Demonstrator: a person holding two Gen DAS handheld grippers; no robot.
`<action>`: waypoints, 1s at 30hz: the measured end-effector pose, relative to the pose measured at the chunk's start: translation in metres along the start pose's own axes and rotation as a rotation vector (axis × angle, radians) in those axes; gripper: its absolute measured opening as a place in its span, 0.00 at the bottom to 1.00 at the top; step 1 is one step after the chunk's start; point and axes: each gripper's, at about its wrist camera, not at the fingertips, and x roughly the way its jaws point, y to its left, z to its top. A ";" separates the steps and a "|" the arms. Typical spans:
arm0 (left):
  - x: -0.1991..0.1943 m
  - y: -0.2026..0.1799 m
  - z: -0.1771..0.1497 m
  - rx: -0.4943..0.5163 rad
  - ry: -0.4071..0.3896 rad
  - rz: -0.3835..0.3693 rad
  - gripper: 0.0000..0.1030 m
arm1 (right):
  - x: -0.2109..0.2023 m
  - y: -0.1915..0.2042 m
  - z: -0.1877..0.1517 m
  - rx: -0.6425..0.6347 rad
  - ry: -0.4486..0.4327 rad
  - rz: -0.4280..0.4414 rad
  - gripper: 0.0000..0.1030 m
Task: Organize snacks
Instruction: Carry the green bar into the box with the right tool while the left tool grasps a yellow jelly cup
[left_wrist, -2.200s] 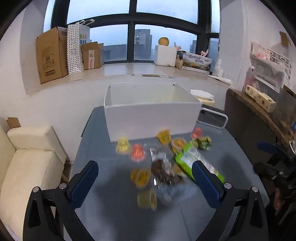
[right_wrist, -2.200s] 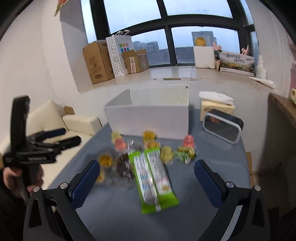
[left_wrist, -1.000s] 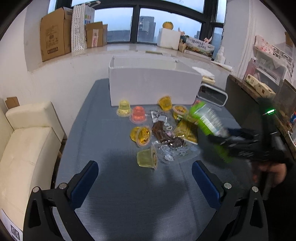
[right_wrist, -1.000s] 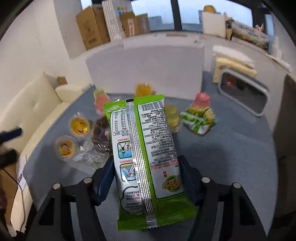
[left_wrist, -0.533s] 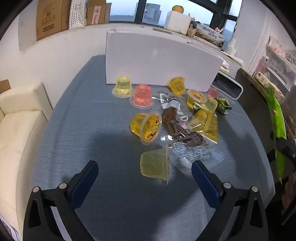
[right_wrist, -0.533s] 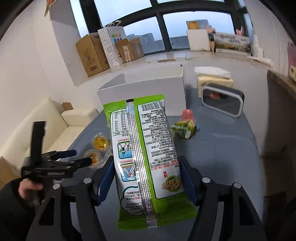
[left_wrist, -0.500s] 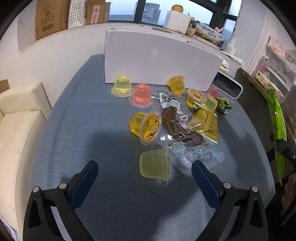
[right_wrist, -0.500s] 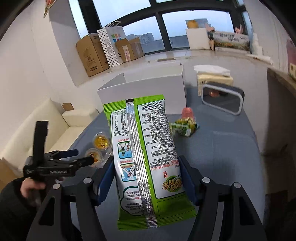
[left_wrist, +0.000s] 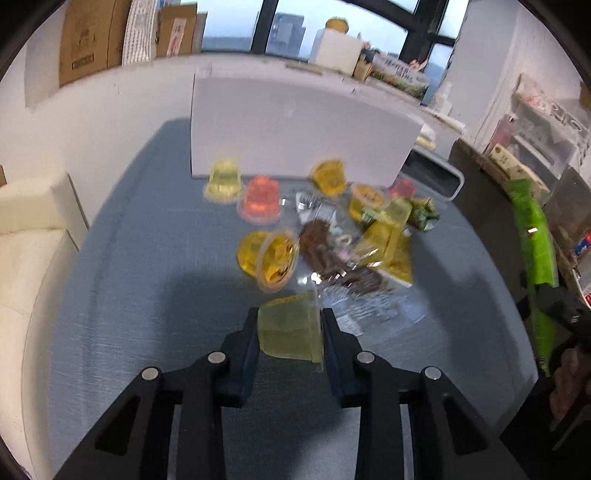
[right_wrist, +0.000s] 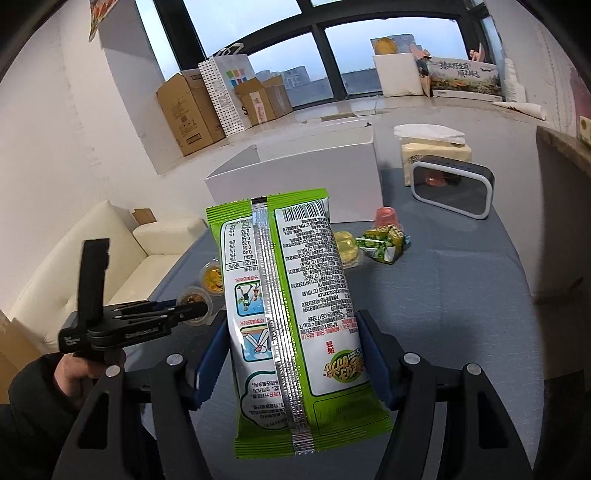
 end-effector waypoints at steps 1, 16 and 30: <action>-0.005 -0.002 0.002 0.005 -0.016 0.003 0.34 | 0.001 0.001 0.001 -0.005 -0.001 -0.002 0.69; -0.048 -0.016 0.163 0.054 -0.243 0.048 0.34 | 0.038 0.014 0.137 -0.042 -0.111 -0.041 0.69; 0.044 0.008 0.263 0.033 -0.169 0.136 0.98 | 0.141 -0.012 0.256 -0.012 -0.067 -0.098 0.84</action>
